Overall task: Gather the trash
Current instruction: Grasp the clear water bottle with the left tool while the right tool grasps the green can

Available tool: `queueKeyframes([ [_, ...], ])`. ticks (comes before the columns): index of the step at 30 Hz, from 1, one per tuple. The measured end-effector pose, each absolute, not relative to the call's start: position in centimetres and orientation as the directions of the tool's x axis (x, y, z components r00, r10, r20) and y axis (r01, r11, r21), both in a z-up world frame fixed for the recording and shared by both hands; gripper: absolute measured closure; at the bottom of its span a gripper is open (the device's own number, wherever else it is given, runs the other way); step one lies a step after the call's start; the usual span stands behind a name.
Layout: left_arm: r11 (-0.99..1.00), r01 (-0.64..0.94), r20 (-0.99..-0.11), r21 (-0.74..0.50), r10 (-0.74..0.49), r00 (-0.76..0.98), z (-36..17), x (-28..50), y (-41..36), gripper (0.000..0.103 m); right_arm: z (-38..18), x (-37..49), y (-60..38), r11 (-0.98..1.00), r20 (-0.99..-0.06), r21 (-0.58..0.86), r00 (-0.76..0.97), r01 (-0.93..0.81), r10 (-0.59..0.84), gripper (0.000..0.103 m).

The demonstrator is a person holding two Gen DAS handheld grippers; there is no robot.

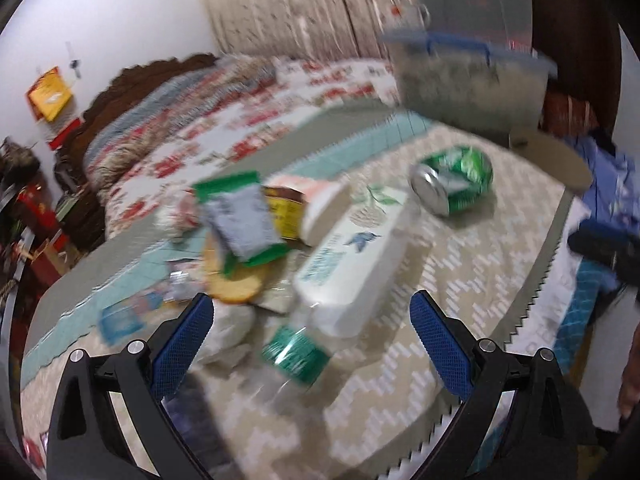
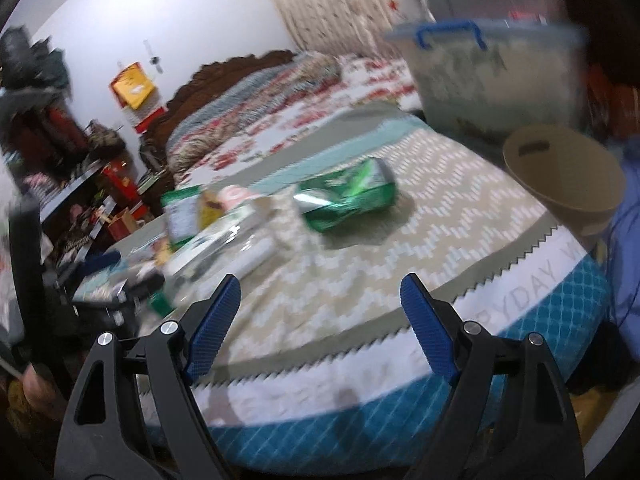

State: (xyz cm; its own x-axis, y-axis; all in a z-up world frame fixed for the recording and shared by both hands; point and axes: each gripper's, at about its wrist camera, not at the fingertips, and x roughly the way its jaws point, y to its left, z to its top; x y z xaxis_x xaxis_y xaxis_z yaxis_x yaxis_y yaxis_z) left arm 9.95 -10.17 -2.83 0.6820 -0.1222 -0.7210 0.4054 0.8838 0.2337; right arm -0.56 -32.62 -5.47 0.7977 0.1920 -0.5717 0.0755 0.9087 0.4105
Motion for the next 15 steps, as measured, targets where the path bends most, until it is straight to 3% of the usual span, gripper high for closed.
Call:
queueKeyframes([
  [6,0.860,0.431,-0.767,0.273,-0.076,0.637,-5.6,12.6,-12.7,0.009,-6.3,6.1,-36.0,0.900,-0.608,0.423,0.769,0.105,0.196,0.008],
  [10,0.851,0.431,-0.783,0.299,-0.039,0.621,-6.7,13.5,-13.8,0.016,-8.3,10.7,-38.6,0.763,-0.601,0.629,0.714,0.147,0.358,0.008],
  [13,0.851,0.406,-0.768,0.332,-0.006,0.641,-6.9,13.8,-13.8,0.027,-9.7,12.1,-38.9,0.683,-0.577,0.710,0.699,0.174,0.422,0.008],
  [15,0.859,0.407,-0.774,0.309,-0.021,0.633,-6.6,13.9,-13.5,0.029,-10.8,12.9,-38.6,0.619,-0.551,0.762,0.694,0.191,0.464,0.011],
])
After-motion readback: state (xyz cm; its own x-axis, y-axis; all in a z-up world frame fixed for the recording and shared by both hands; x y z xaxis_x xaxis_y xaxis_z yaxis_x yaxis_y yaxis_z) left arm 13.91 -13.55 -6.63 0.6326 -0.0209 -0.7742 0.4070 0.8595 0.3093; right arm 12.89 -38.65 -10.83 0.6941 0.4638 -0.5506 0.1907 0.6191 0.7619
